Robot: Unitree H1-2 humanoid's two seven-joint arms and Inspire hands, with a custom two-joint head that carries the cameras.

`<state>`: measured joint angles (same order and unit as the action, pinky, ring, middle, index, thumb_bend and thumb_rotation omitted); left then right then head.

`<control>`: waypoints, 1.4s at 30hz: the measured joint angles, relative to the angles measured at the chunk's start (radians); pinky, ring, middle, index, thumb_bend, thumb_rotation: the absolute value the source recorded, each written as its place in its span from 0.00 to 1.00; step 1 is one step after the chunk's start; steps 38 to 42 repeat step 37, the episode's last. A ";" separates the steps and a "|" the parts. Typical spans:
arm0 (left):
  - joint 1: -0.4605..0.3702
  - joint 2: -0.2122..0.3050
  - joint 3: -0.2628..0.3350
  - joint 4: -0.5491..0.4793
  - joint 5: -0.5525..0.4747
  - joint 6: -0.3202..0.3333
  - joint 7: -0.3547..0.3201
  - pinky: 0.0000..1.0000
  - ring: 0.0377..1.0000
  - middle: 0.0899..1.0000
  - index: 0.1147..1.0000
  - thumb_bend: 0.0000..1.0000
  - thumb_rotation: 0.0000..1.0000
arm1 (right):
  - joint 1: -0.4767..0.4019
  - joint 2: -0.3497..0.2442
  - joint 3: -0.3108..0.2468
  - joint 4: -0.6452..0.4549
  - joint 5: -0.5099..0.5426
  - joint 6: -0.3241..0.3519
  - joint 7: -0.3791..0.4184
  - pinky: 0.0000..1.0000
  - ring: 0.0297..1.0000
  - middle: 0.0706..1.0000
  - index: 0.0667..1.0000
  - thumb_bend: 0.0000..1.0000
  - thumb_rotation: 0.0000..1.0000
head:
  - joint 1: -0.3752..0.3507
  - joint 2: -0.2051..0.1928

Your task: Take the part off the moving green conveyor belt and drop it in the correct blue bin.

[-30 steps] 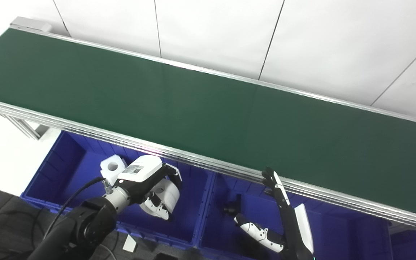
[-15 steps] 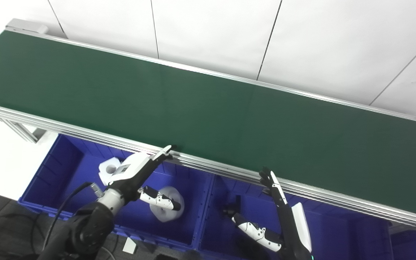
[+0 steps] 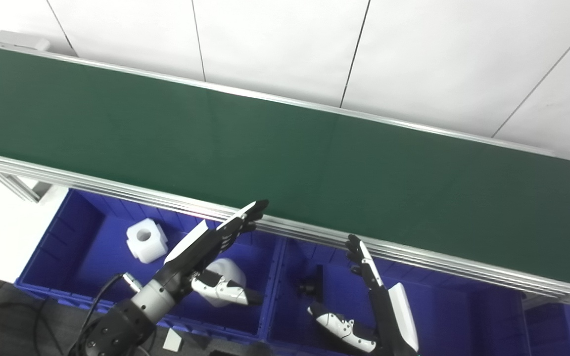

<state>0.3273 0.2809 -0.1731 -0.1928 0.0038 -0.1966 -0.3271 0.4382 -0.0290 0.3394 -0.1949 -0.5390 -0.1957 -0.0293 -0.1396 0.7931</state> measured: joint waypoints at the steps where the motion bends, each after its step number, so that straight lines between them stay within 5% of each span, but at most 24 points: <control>1: 0.001 0.007 0.002 0.004 0.003 -0.006 0.000 0.94 0.96 0.98 0.94 0.75 0.23 | 0.000 0.000 0.002 0.000 0.000 0.000 0.000 0.82 0.90 0.93 0.97 0.69 0.48 | -0.017 -0.006; 15: 0.004 0.043 0.027 0.047 -0.025 -0.058 -0.024 0.95 0.96 0.97 0.92 0.75 0.21 | -0.006 0.032 0.018 0.033 -0.019 0.007 -0.005 0.83 0.89 0.92 0.97 0.69 0.47 | -0.112 -0.026; 23: -0.008 0.076 0.062 0.144 -0.098 -0.117 -0.060 0.94 0.98 0.99 0.95 0.76 0.22 | -0.021 0.040 0.028 0.069 -0.037 0.007 -0.047 0.81 0.89 0.92 0.96 0.71 0.46 | -0.414 -0.087; 30: 0.002 0.121 0.092 0.103 -0.122 -0.088 -0.077 1.00 1.00 0.98 0.96 0.64 0.10 | -0.072 0.047 0.030 0.181 -0.061 0.007 -0.122 0.81 0.88 0.92 0.96 0.72 0.47 | -0.420 -0.064; 42: -0.005 0.122 0.093 0.124 -0.156 -0.091 -0.114 0.98 1.00 1.00 0.96 0.73 0.21 | -0.088 0.050 0.037 0.200 -0.069 0.007 -0.160 0.80 0.88 0.92 0.96 0.72 0.49 | -0.413 -0.049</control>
